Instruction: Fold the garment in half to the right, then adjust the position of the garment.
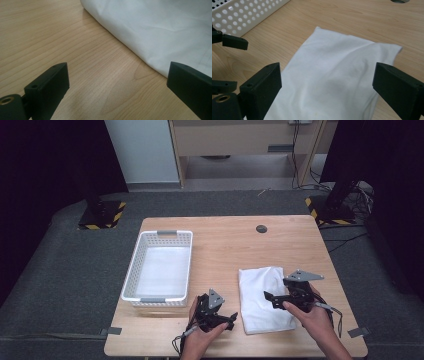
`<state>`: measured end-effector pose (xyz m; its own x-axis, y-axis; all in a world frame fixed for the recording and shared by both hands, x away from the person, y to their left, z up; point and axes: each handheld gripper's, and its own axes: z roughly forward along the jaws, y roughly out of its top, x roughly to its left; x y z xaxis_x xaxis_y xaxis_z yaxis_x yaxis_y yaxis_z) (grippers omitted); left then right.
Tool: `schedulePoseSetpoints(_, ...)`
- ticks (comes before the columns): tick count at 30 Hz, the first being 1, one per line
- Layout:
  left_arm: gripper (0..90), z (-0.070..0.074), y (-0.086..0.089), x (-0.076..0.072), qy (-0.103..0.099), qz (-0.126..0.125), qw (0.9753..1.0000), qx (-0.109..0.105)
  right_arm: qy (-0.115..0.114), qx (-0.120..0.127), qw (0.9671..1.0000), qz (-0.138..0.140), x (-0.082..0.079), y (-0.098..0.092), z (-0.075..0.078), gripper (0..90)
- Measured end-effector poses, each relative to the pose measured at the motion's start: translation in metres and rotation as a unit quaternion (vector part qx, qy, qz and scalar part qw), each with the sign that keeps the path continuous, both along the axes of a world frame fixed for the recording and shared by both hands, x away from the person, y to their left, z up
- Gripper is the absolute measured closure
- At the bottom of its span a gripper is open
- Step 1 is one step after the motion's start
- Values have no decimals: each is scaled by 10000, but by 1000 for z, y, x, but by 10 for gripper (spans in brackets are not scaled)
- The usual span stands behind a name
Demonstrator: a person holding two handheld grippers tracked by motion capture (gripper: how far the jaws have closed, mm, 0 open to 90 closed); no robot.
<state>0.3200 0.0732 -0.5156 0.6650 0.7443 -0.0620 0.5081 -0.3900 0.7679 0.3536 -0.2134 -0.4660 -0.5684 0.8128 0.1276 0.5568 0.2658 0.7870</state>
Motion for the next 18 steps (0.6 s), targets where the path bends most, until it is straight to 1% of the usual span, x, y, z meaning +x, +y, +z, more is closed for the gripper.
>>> schedulePoseSetpoints(5, 39, 1, 0, 0, 18, -7, 10000, -4, 42, -71, 9999, 150, 5, 18, 0, 79)
schedulePoseSetpoints(10, 40, 1, 0, -1, 18, -4, 10000, -3, 119, -149, 9995, 236, 13, 34, -3, 78)
schedulePoseSetpoints(14, 39, 1, 1, 0, 22, 0, 10000, -2, 222, -187, 9993, 248, 19, 42, -10, 78)
schedulePoseSetpoints(18, 40, 1, 2, 0, 29, 2, 10000, -3, 349, -272, 9987, 249, 23, 46, -21, 76)
